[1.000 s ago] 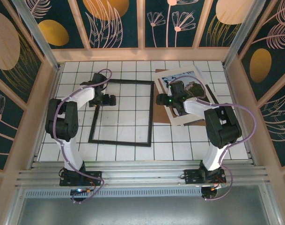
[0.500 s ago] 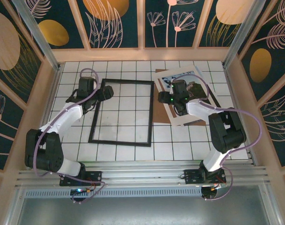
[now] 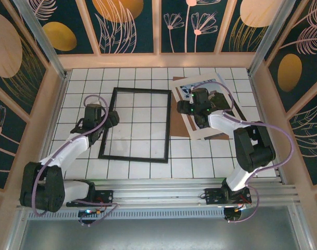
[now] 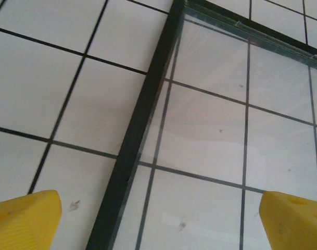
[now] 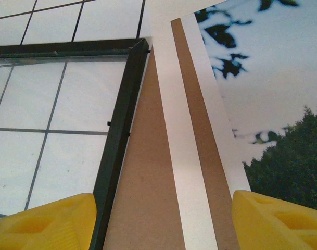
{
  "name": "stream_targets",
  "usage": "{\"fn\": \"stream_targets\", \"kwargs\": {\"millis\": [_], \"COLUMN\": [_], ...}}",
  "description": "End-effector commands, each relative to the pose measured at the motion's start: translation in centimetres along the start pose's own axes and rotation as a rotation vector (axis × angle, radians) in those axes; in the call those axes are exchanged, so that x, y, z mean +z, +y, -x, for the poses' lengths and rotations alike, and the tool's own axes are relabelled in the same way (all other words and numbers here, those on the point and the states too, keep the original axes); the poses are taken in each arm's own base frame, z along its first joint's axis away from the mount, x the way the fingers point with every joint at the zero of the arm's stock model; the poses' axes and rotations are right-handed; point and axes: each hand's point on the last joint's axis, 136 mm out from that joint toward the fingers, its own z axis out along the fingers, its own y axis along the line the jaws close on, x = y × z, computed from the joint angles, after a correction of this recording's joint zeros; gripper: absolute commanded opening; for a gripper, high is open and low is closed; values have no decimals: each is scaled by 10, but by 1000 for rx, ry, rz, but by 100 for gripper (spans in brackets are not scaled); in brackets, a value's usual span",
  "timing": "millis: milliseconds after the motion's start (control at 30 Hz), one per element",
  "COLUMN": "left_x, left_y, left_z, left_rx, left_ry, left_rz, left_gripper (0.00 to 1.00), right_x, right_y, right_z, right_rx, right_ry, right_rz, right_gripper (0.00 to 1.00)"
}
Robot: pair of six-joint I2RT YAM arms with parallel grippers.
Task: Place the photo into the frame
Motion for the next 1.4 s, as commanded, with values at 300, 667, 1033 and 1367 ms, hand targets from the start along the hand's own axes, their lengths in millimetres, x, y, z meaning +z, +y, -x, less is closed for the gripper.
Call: {"fn": "stream_targets", "kwargs": {"millis": [300, 667, 1033, 1367], "left_x": [-31, -36, -18, -16], "left_y": [30, 4, -2, -80], "left_z": [-48, -68, -50, 1], "left_rx": [-72, -92, -104, -89], "left_ry": [156, 206, 81, 43], "left_rz": [96, -72, -106, -413], "left_gripper": [96, 96, 96, 93], "right_x": [-11, 4, 28, 19], "right_y": [-2, -48, -115, -82], "right_z": [22, 24, 2, -29], "right_rx": [-63, -24, 109, 128], "right_ry": [-55, -26, 120, 185], "right_rz": [-79, -178, -261, -176], "right_gripper": [70, 71, 71, 69]}}
